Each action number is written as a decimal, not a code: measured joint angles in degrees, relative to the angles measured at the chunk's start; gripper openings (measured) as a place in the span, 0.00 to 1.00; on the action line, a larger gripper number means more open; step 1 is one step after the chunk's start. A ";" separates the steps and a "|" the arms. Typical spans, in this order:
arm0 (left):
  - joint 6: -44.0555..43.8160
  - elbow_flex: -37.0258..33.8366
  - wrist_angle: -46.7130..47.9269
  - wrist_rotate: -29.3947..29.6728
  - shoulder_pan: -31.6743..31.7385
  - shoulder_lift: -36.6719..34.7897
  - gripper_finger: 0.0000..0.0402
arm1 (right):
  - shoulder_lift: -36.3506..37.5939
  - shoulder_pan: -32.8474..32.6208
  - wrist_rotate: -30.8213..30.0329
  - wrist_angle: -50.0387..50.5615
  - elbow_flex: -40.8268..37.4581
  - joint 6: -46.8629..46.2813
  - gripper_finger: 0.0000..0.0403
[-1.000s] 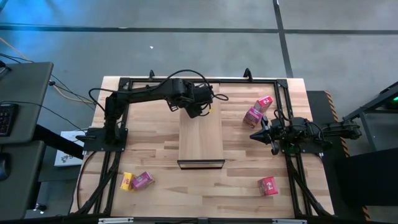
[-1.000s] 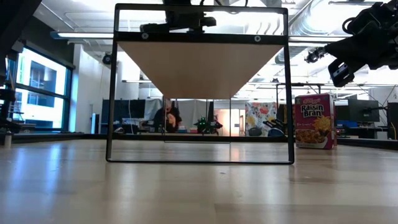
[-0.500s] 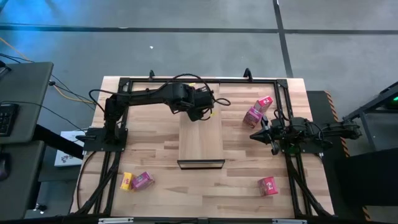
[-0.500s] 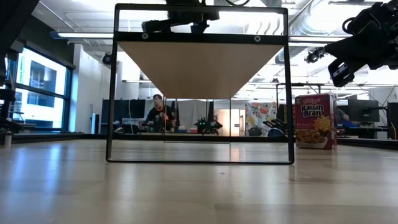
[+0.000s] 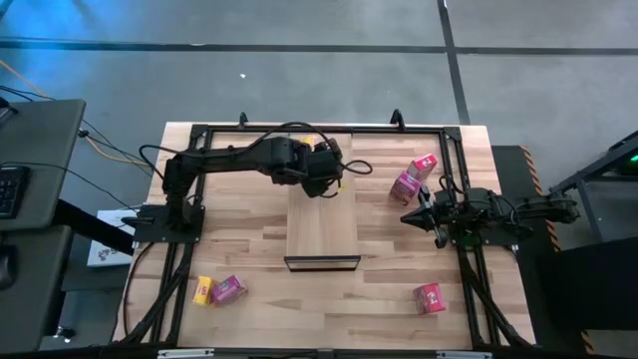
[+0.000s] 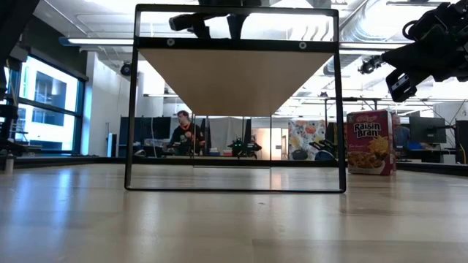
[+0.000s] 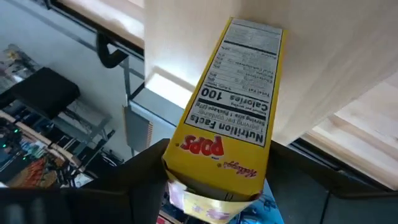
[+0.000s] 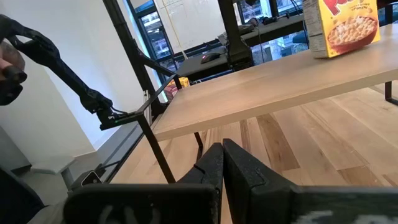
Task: Stack cereal on shelf
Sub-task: Put the top yellow cereal box on the shelf
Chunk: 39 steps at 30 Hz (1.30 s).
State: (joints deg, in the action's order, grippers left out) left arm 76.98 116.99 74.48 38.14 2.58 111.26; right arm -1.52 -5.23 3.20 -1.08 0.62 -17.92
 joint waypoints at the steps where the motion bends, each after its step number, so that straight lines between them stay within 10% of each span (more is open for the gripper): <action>1: -0.19 0.00 0.05 0.10 -0.10 0.00 0.60 | 0.00 -0.01 0.00 0.02 -0.02 0.00 0.00; 18: -7.67 0.02 -1.67 0.47 -3.83 -2.94 0.60 | 0.00 0.00 0.00 0.00 0.00 0.01 0.00; 27: -28.45 0.00 -0.50 12.97 -7.90 -5.92 0.60 | 0.00 -0.02 0.02 0.02 -0.02 0.00 0.00; 39: -68.49 -3.35 1.00 -10.68 -2.21 -21.24 0.60 | 0.00 0.00 0.00 0.02 -0.01 0.01 0.00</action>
State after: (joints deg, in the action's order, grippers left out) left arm 8.50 113.64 75.48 27.46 0.37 90.02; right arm -1.52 -5.24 3.21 -1.06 0.61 -17.92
